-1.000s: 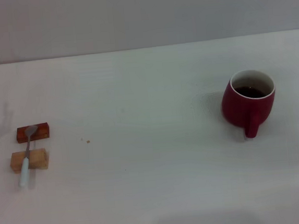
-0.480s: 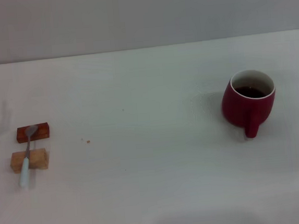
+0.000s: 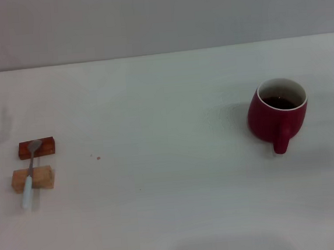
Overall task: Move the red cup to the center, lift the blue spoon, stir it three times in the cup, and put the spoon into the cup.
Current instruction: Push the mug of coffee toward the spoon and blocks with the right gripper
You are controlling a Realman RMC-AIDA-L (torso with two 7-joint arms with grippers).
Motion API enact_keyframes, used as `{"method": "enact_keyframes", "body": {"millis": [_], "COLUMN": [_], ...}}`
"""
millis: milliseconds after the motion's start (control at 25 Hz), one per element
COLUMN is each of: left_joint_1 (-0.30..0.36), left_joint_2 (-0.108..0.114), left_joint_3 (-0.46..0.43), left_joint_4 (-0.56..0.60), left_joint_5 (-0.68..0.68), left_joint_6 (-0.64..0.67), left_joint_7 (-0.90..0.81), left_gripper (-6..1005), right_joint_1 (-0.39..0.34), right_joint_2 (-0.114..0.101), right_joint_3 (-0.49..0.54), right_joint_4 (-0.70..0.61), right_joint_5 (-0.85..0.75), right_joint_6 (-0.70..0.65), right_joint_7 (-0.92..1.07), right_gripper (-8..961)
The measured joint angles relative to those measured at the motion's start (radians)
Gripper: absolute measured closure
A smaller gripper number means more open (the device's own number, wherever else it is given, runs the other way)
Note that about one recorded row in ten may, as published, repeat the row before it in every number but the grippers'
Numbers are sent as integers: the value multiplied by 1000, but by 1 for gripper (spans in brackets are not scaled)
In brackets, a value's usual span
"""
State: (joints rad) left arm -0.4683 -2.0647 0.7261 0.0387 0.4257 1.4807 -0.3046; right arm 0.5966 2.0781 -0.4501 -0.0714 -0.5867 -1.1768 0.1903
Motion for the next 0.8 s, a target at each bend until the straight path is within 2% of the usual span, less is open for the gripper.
{"method": "enact_keyframes", "body": {"millis": [200, 360, 480, 520, 600, 640, 680, 720, 760, 800], "left_joint_1": [-12, -13, -13, -14, -15, -16, -16, -17, -17, -18], "left_joint_2": [2, 2, 1, 1, 1, 0, 0, 0, 0, 0], "left_joint_3": [-21, -22, -22, -22, -22, -22, -22, -22, -22, -22], "left_joint_4": [5, 25, 30, 34, 36, 40, 40, 41, 41, 42], "left_joint_5": [6, 6, 3, 1, 0, 0, 0, -1, -1, -1], "left_joint_6": [-13, -13, -14, -16, -18, -22, -22, -23, -23, -23], "left_joint_7": [0, 1, 1, 1, 1, 1, 1, 1, 1, 1], "left_gripper": [305, 305, 305, 305, 305, 305, 305, 305, 306, 306], "right_joint_1": [-37, -60, -78, -93, -101, -112, -112, -116, -116, -117], "right_joint_2": [0, -4, -11, -16, -18, -24, -24, -33, -33, -38], "right_joint_3": [-6, -8, -9, -9, -9, -9, -9, -9, -9, -9], "right_joint_4": [20, 19, -16, -63, -87, -130, -130, -162, -162, -178], "right_joint_5": [-23, -86, -219, -343, -406, -531, -531, -649, -649, -714], "right_joint_6": [7, 46, 99, 130, 138, 144, 144, 145, 145, 145], "right_joint_7": [0, 18, 120, 236, 291, 396, 396, 488, 488, 536], "right_gripper": [595, 744, 845, 872, 927, 954, 954, 954, 954, 954]}}
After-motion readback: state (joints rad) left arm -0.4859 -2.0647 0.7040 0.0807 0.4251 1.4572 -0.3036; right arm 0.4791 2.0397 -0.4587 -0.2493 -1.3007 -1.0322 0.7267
